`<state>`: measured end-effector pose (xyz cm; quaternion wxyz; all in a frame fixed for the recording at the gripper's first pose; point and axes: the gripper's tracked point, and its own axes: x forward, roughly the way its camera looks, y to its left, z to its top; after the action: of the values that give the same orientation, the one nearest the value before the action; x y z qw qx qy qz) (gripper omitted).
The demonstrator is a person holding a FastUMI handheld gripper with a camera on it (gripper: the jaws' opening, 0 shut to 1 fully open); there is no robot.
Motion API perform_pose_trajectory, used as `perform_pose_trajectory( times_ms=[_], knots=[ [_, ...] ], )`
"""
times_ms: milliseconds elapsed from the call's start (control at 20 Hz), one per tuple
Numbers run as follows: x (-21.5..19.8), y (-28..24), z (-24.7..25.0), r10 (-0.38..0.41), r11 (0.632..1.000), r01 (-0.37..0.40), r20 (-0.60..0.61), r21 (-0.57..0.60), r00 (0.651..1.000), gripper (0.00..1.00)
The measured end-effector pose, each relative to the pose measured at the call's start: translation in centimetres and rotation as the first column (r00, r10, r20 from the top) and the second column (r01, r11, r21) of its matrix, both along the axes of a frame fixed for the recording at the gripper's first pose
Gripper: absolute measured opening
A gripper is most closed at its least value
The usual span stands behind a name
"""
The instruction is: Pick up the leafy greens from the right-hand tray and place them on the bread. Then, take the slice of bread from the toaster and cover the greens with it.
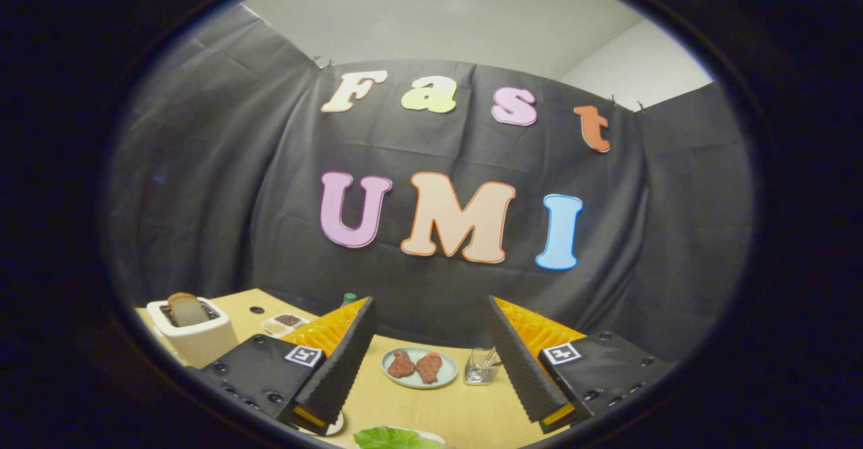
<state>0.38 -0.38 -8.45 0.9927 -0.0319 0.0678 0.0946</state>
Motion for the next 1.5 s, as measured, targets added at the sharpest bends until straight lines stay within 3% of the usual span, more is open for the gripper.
perform_pose_trajectory(
  times_ms=[350,750,1150,1500],
  knots=[
    [-0.6,0.8,-6.5,0.187,0.977,-0.200,-0.165,-0.066,0.968,1.00],
    [-1.6,-0.3,-13.5,0.334,0.915,-0.392,-0.368,-0.093,0.868,1.00],
    [-4.6,0.3,-20.5,0.457,0.789,-0.604,-0.548,-0.113,0.700,1.00],
    [-7.6,0.8,-26.7,0.499,0.669,-0.739,-0.685,-0.085,0.531,1.00]
  ],
)
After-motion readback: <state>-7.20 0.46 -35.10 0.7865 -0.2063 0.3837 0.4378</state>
